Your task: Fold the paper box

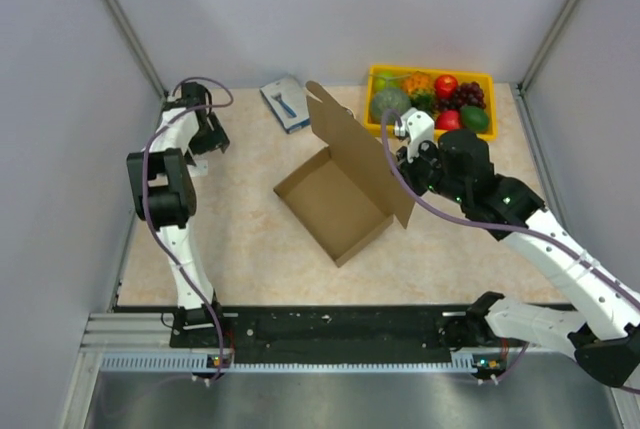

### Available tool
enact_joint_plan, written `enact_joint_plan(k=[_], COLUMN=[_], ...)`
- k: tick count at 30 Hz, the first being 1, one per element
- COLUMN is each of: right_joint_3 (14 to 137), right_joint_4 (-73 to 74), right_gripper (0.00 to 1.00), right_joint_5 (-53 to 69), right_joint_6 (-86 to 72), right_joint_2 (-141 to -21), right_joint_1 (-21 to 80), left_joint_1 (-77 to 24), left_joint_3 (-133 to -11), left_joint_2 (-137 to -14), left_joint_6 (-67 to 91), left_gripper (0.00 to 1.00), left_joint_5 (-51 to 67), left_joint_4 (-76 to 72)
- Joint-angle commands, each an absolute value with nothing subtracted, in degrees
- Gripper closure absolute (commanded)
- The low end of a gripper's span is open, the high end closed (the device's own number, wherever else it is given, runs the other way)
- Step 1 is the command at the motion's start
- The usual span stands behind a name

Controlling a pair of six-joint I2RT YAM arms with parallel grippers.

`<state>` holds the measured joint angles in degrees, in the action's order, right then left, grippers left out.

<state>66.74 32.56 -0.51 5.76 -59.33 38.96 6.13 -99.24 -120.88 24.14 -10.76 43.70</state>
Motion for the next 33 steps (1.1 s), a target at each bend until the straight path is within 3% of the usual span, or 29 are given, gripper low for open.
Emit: enact_joint_plan(k=[1, 10, 15, 25, 28, 33], right_joint_3=[67.5, 67.4, 67.1, 66.8, 66.7, 66.7], right_joint_4=[29.9, 30.0, 29.9, 30.0, 30.0, 29.7], right_gripper=[1.00, 1.00, 1.00, 1.00, 1.00, 1.00], right_joint_5=[2.5, 6.2, 8.3, 8.3, 8.4, 8.6], right_joint_6=[5.1, 4.3, 4.1, 4.5, 4.5, 4.5], right_joint_2=[-56.2, -55.3, -53.8, -53.4, -53.6, -53.9], right_joint_1=[38.7, 37.1, 37.1, 37.1, 37.0, 37.0], left_joint_1=[7.5, 10.3, 10.4, 14.6, 14.8, 14.8], left_joint_3=[-106.9, -107.1, -111.8, -110.8, -109.6, -104.8], left_joint_2=[-121.2, -124.6, -128.0, -132.2, -131.6, -128.5], left_joint_6=[20.7, 18.5, 29.5, 40.7, 41.0, 42.2], left_gripper=[0.11, 0.09, 0.14, 0.14, 0.19, 0.38], left_joint_5=[-15.9, -13.0, -18.0, -10.3, -10.1, -9.6], left_joint_4=[48.7, 50.9, 54.8, 54.1, 55.0, 54.7])
